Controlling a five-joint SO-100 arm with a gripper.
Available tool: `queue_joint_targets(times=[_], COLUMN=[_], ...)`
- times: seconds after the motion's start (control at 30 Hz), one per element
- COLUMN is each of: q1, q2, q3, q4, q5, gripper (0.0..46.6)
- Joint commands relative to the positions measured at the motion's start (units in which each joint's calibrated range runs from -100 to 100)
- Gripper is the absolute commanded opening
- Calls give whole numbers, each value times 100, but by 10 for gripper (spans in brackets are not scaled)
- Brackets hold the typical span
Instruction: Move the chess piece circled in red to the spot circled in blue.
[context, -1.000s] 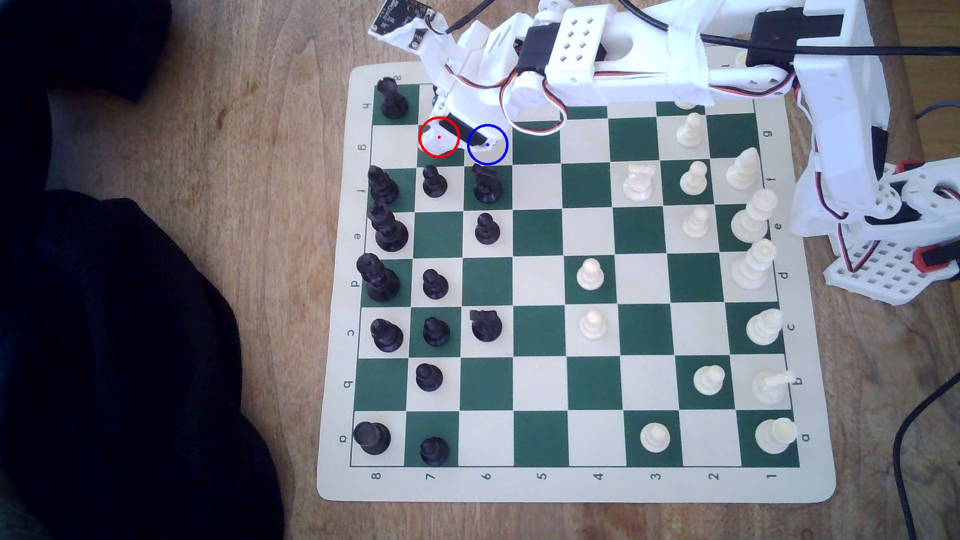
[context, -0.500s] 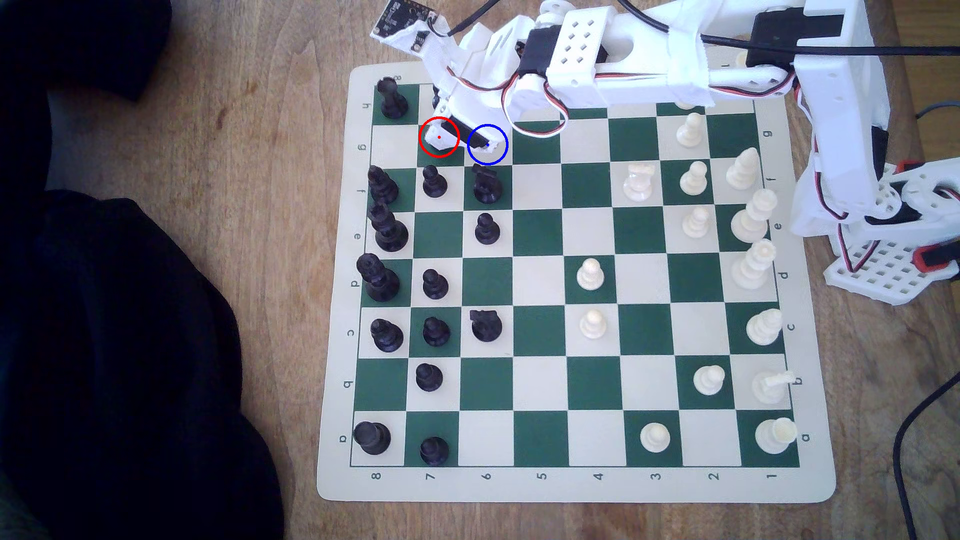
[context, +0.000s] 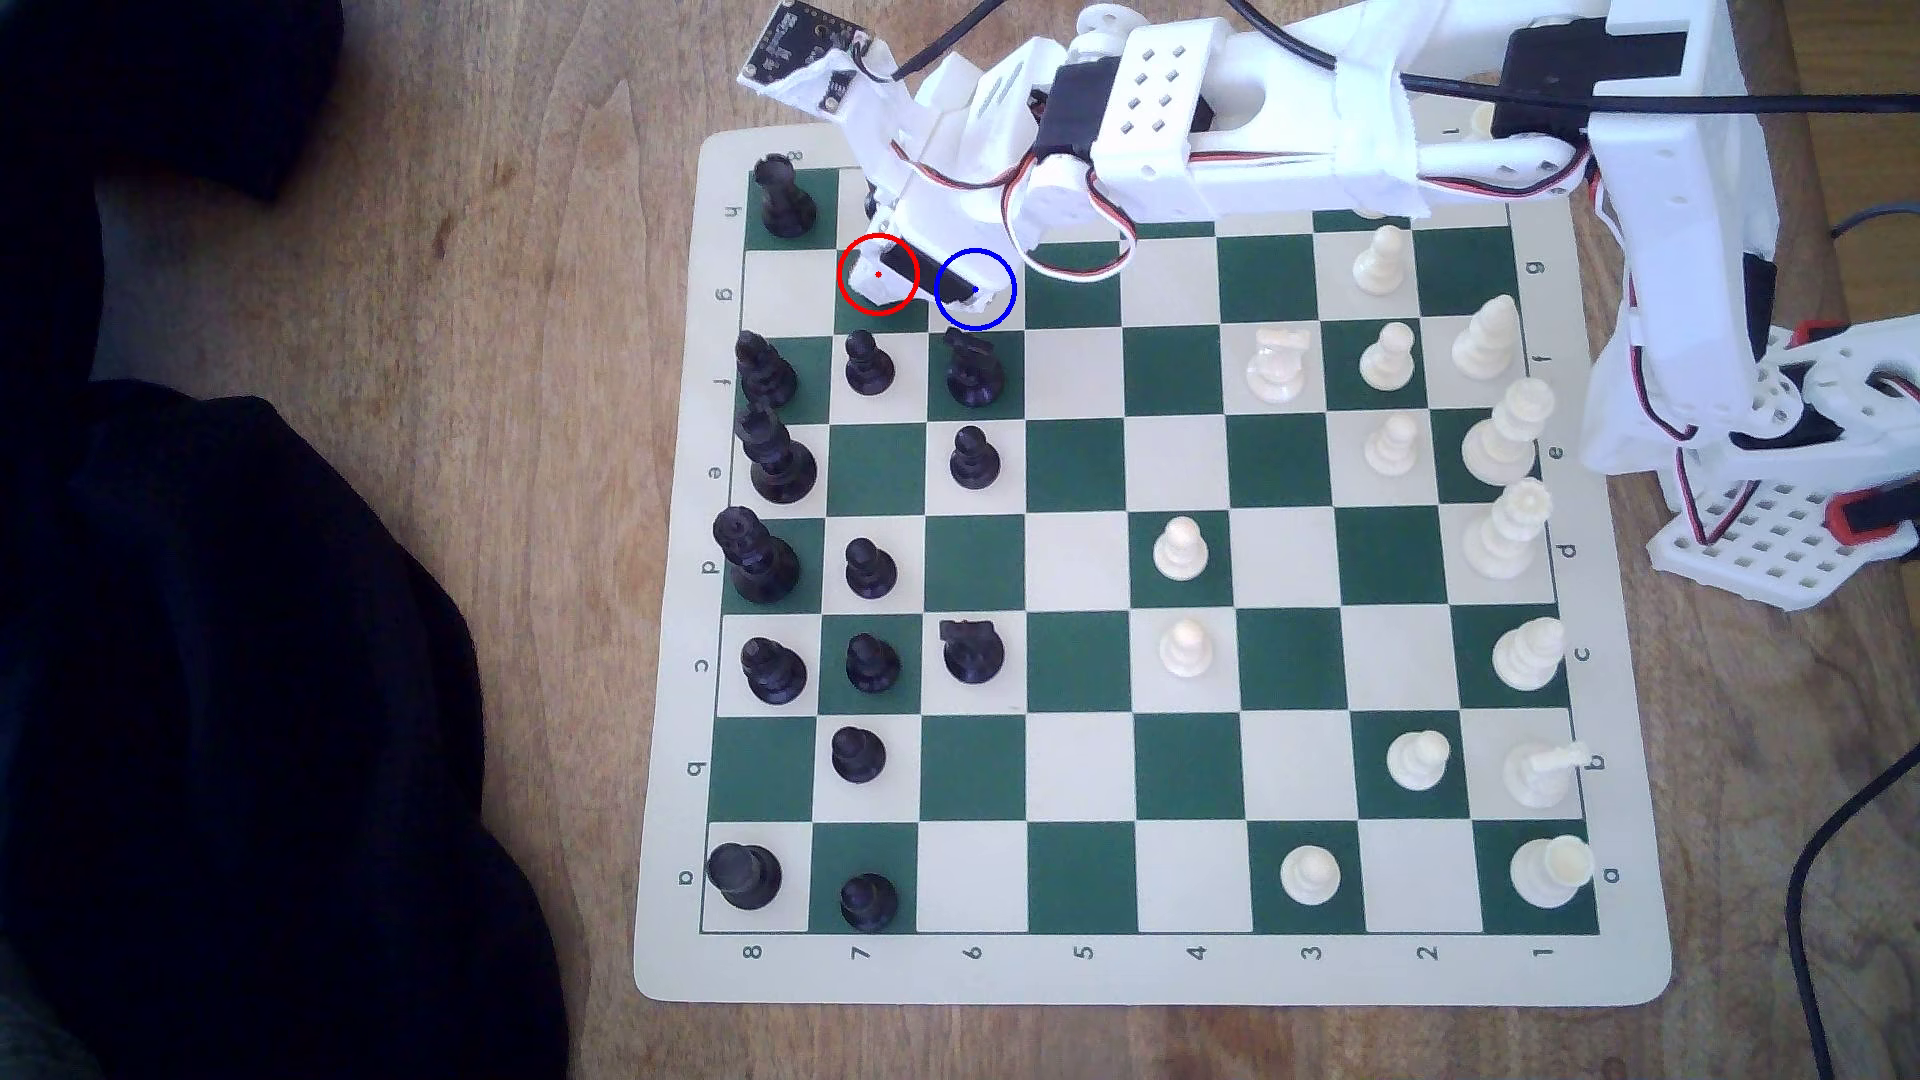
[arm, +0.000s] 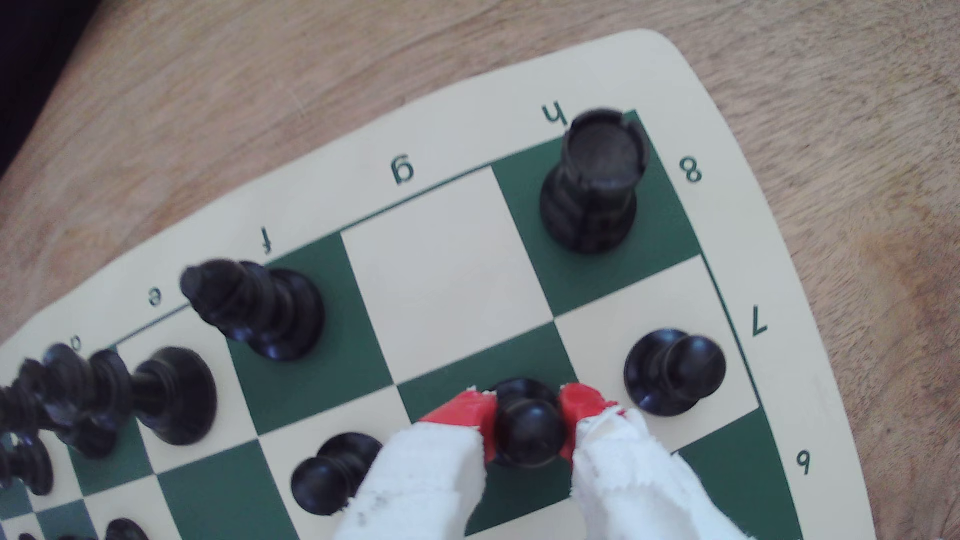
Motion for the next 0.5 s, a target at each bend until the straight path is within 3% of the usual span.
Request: queue_joint_targets(times=[0.0, 0.47], q1=[-12, -12], q2=[-1253, -2755], q3=[125, 2455], q4=[-63, -751], q5=[44, 440], gripper=[52, 48])
